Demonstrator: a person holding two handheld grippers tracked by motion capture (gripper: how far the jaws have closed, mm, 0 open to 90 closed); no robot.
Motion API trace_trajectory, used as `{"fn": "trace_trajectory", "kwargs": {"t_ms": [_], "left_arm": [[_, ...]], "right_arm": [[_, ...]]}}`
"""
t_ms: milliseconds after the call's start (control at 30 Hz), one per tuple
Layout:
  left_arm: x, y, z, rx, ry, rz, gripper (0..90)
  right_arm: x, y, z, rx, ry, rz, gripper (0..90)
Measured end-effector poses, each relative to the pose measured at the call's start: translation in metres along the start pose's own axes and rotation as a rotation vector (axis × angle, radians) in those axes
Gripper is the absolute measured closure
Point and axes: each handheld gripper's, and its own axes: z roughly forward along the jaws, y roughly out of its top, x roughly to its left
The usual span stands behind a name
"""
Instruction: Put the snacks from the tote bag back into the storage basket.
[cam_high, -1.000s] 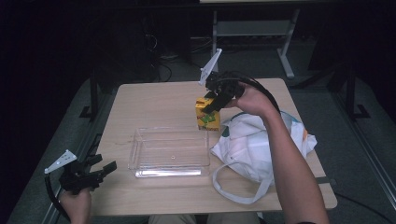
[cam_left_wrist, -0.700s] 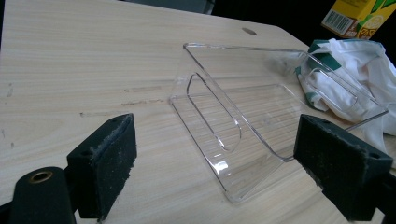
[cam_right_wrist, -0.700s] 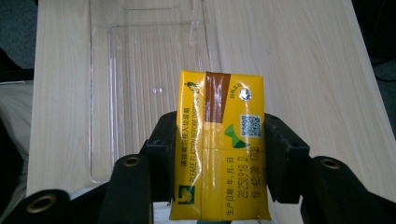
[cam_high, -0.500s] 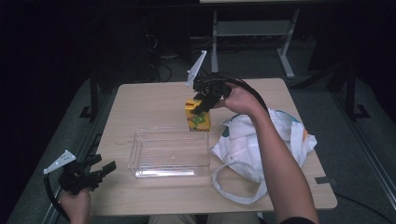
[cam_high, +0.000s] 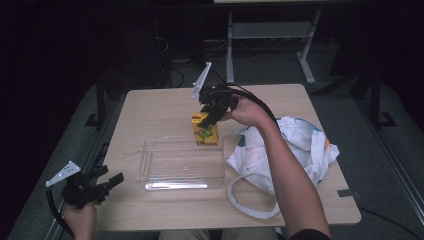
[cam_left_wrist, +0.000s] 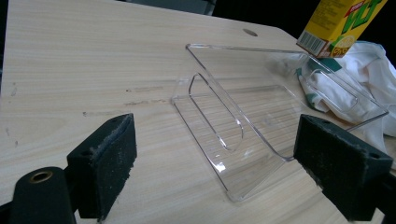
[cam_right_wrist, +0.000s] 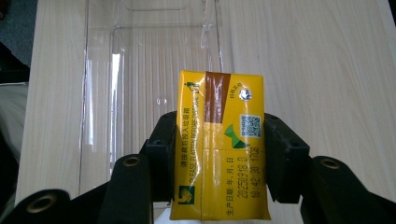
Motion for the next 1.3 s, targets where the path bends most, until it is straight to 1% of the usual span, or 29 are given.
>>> {"fn": "trace_trajectory", "kwargs": {"t_ms": [33, 333, 533, 733, 933, 1033, 1133, 1300], "left_arm": [[0.000, 0.000, 0.000, -0.001, 0.000, -0.001, 12.7], [0.000, 0.000, 0.000, -0.005, 0.000, -0.002, 12.7], [0.000, 0.000, 0.000, -0.007, -0.001, -0.004, 12.7], [0.000, 0.000, -0.001, -0.007, 0.000, -0.004, 12.7], [0.000, 0.000, -0.001, -0.005, -0.001, -0.002, 12.7], [0.001, 0.000, -0.001, 0.000, 0.000, 0.004, 12.7], [0.000, 0.000, -0.001, -0.008, -0.001, -0.002, 12.7], [0.000, 0.000, -0.001, -0.008, -0.001, -0.001, 12.7]], "right_arm": [[0.000, 0.000, 0.001, 0.005, 0.004, 0.006, 52.3], [-0.001, 0.000, 0.011, -0.002, 0.014, 0.003, 52.3], [-0.002, 0.000, 0.016, 0.006, 0.017, -0.001, 52.3], [-0.003, -0.002, 0.022, 0.012, 0.025, 0.008, 52.3], [-0.004, -0.004, 0.029, 0.010, 0.029, 0.005, 52.3], [-0.003, -0.006, 0.032, 0.016, 0.037, 0.015, 52.3], [-0.004, -0.007, 0.035, 0.019, 0.035, 0.005, 52.3], [-0.004, -0.009, 0.039, 0.020, 0.041, 0.008, 52.3]]}}
